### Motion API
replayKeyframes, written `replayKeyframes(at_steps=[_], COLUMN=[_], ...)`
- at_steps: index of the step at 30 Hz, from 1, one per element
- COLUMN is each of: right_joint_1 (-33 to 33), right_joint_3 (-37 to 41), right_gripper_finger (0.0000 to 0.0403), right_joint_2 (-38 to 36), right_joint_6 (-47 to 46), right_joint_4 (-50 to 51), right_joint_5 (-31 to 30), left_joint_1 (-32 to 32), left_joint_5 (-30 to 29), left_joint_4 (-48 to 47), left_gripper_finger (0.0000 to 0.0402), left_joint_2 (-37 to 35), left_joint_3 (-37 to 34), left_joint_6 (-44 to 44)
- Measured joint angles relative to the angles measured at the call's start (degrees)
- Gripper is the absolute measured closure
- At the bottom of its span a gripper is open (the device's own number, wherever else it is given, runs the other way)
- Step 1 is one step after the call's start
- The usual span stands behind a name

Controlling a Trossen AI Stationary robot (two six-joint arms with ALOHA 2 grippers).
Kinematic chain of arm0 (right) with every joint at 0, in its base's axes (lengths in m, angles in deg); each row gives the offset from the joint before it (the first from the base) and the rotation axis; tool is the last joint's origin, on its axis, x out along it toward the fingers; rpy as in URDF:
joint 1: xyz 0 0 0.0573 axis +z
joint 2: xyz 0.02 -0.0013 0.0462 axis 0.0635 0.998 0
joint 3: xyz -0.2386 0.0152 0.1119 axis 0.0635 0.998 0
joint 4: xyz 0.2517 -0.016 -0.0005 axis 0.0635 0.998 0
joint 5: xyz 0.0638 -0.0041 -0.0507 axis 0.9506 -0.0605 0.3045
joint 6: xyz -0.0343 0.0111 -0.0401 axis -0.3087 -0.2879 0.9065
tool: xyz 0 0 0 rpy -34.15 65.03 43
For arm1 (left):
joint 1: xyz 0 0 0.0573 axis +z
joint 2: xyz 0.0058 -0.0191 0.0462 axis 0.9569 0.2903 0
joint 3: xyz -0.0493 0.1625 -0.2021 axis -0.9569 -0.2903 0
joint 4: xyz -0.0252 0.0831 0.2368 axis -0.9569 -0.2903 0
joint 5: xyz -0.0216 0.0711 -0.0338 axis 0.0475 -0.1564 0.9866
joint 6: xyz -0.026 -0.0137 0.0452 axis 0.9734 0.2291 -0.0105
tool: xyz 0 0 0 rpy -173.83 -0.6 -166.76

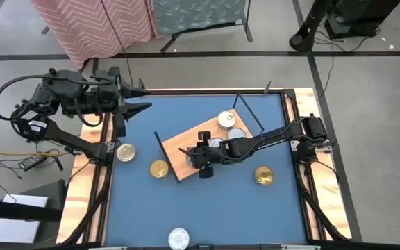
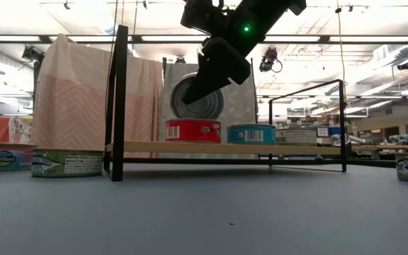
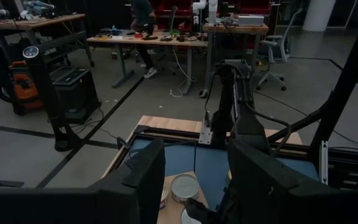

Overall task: Stack canned seafood by type on shelf
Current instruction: Stack the red tuna can on top of the red tuna can on the shelf

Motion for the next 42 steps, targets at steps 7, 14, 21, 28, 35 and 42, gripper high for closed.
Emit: replayKeyframes(at_steps=[7,14,21,28,35,42], right_joint_1=[-0.26,-0.61,-0.61,-0.7,-1.2,-2.62], right_joint_3=[0.0,0.4,1.36,1.36,1.38,1.38], right_gripper_finger=[0.0253,0.0265,0.0245,0.0247,0.024,0.0226], right_joint_2=[0.0,0.0,-0.04,-0.04,-0.04,-0.04], right_joint_6=[0.11,0.12,-0.5,-0.47,-0.91,-3.36], right_joint_4=[0.28,-0.52,-0.97,-1.62,-1.71,-1.75], right_joint_5=[-2.43,-1.23,-1.7,4.98,6.82,10.66], left_joint_1=[0.0,0.01,0.0,0.0,0.02,0.0], left_joint_5=[0.0,0.01,0.02,0.02,0.44,1.53], left_joint_4=[0.0,0.0,-0.02,-0.02,-0.04,-0.07], left_gripper_finger=[0.0223,0.0222,0.0222,0.0222,0.0222,0.0222], left_joint_2=[0.0,0.0,0.0,0.0,0.0,0.0], left_joint_3=[0.0,0.0,0.0,0.0,0.0,0.0], left_joint_6=[0.0,0.0,0.13,0.15,0.17,0.79])
